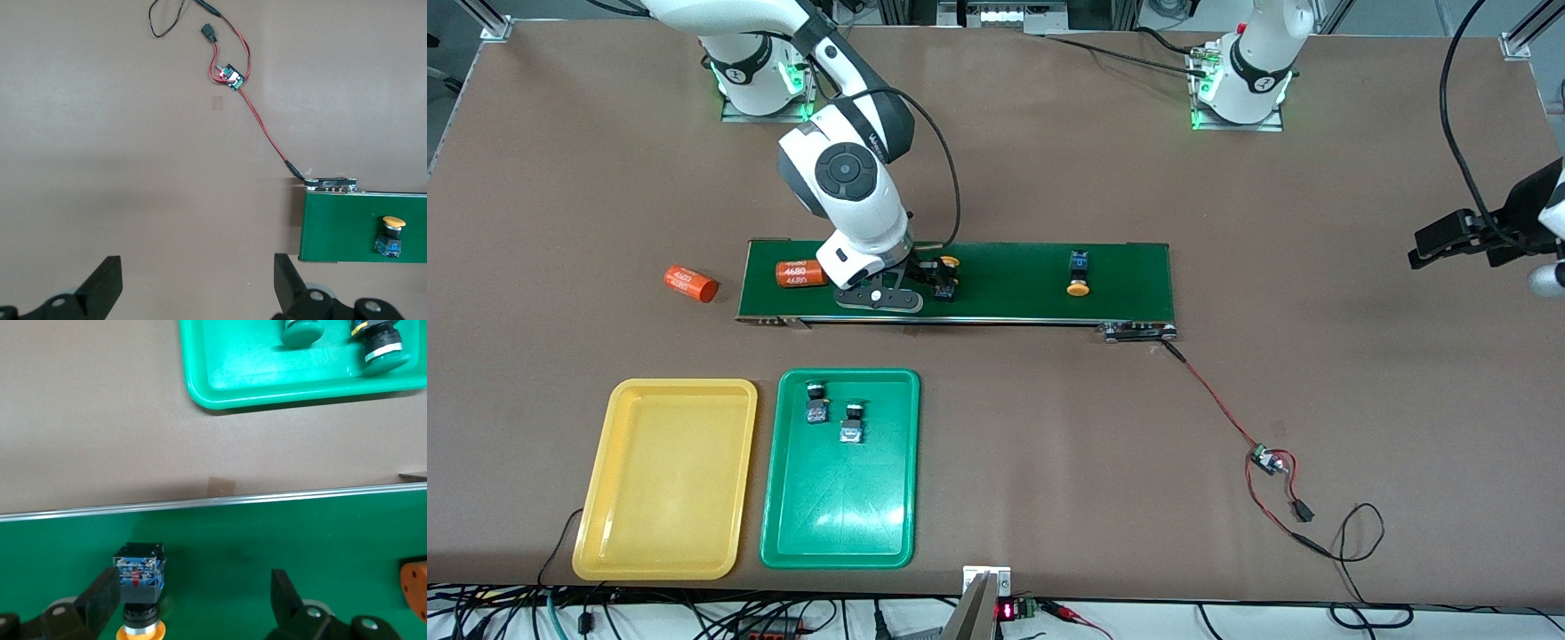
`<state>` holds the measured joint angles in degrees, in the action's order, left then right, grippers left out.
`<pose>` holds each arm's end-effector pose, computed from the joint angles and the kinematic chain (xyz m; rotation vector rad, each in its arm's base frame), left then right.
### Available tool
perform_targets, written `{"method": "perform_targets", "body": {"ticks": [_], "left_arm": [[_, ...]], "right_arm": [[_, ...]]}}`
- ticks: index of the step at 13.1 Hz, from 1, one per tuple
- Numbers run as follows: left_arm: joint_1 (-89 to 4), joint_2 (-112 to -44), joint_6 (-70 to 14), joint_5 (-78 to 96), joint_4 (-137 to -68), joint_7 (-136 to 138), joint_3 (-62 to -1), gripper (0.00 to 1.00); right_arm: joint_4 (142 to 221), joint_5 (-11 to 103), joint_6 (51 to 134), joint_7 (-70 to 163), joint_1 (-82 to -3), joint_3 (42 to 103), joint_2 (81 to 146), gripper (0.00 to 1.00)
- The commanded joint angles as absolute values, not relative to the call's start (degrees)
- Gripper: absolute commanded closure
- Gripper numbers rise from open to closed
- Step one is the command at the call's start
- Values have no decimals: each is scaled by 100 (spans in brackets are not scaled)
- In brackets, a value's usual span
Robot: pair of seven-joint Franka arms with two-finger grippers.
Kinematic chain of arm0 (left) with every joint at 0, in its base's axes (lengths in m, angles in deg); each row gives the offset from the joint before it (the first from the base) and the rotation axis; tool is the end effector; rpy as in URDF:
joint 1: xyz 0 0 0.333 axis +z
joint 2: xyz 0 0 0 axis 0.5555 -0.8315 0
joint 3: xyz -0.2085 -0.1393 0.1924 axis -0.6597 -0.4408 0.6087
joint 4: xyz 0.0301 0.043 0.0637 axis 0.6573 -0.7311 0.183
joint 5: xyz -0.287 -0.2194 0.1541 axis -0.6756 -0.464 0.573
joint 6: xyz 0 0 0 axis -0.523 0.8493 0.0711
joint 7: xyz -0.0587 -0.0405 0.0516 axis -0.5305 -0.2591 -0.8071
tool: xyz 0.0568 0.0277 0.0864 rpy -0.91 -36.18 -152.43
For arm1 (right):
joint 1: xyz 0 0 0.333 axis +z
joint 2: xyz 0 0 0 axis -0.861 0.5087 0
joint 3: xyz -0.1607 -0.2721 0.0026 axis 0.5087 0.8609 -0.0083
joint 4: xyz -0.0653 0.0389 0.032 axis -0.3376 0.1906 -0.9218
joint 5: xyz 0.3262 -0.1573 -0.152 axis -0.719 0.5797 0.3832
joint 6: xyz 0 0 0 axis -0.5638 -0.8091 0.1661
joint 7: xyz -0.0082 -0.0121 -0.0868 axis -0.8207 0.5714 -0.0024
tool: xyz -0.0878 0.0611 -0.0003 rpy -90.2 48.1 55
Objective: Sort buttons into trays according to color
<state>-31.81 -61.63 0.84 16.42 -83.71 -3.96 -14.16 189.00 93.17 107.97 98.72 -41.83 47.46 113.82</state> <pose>0.6001 0.0095 0.6029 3.1126 0.0765 -0.0546 0.5193 0.3727 0.3063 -3.1103 0.1437 -0.0313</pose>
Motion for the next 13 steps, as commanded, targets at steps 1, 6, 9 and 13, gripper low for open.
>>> {"method": "perform_targets", "body": {"ticks": [1, 6, 9, 13], "left_arm": [[-3261, -6235, 241, 1595, -8179, -498, -1351, 0], [-3278, -6147, -172, 1586, -8338, -401, -1325, 0], [-3278, -6077, -172, 1586, -8416, -218, -1325, 0], [-3330, -6076, -234, 1603, -8417, -181, -1325, 0]], "right_arm": [[18825, 9400, 10751, 9910, -4185, 4698, 11422, 0], [18860, 9400, 10751, 9928, -4185, 4628, 11580, 0], [18860, 9400, 10751, 9928, -4185, 4628, 11659, 0], [18869, 9400, 10751, 9893, -4193, 4628, 11756, 3]]}}
